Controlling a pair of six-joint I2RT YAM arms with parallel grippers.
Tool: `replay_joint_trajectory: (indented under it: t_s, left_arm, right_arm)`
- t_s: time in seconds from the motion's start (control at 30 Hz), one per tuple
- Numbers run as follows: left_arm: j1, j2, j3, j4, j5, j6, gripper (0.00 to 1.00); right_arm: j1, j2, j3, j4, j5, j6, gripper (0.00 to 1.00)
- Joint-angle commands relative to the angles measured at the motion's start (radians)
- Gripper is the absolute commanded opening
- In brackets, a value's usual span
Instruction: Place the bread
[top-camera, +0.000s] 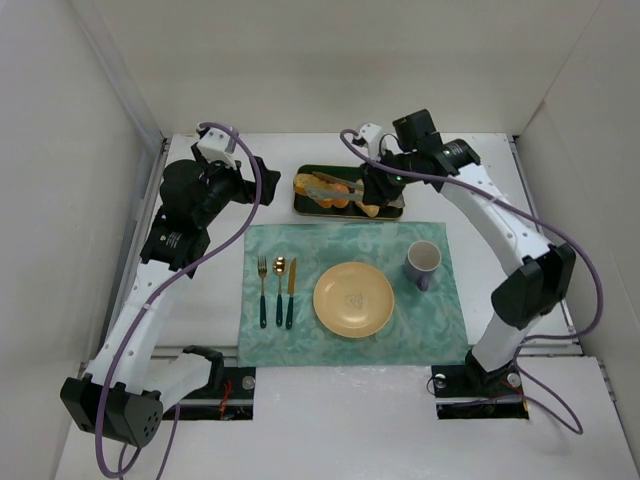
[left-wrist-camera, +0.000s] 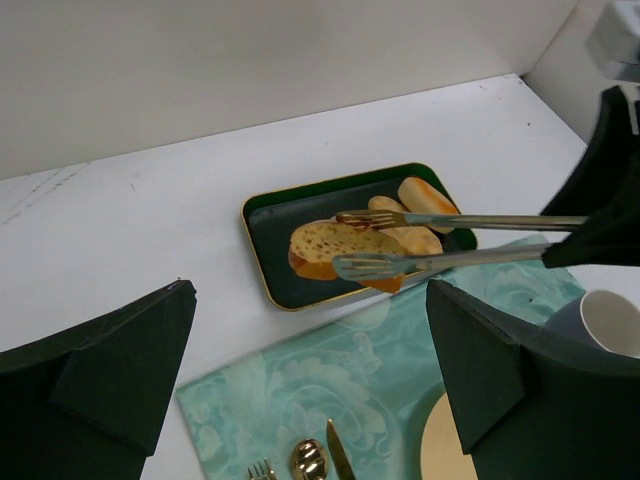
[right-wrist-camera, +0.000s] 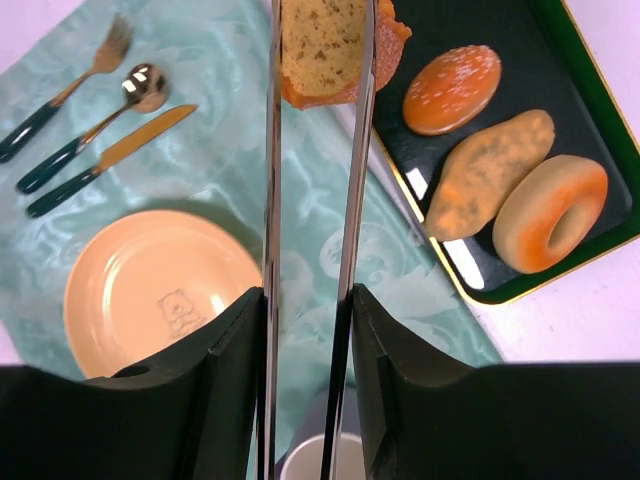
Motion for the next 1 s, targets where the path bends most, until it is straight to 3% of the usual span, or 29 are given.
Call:
replay_joint_trajectory:
  t_s: [0.0, 0.43, 0.73, 0.97]
  left_arm:
    - [-0.003, -0.009, -0.004, 0.042, -0.006, 0.0, 1.0]
    - [-0.003, 0.011, -0.004, 0.042, -0.015, 0.009, 1.0]
    - [-0.003, 0.011, -0.004, 0.042, -0.015, 0.009, 1.0]
    - [-0.003, 0.011, -0.004, 0.042, -0.025, 0.018, 1.0]
  right_arm:
    - [0.011, -0.123, -0.07, -0.002, -0.069, -0.052, 0.42]
    - [0.011, -0.502, -0.46, -0.117, -0.129, -0.254, 0.42]
    - [0.02, -0.614, -0.63, -0.168, -0.129, -0.366, 0.42]
    - [0.02, -0.648, -0.641, -0.22, -0.129, -0.457, 0.42]
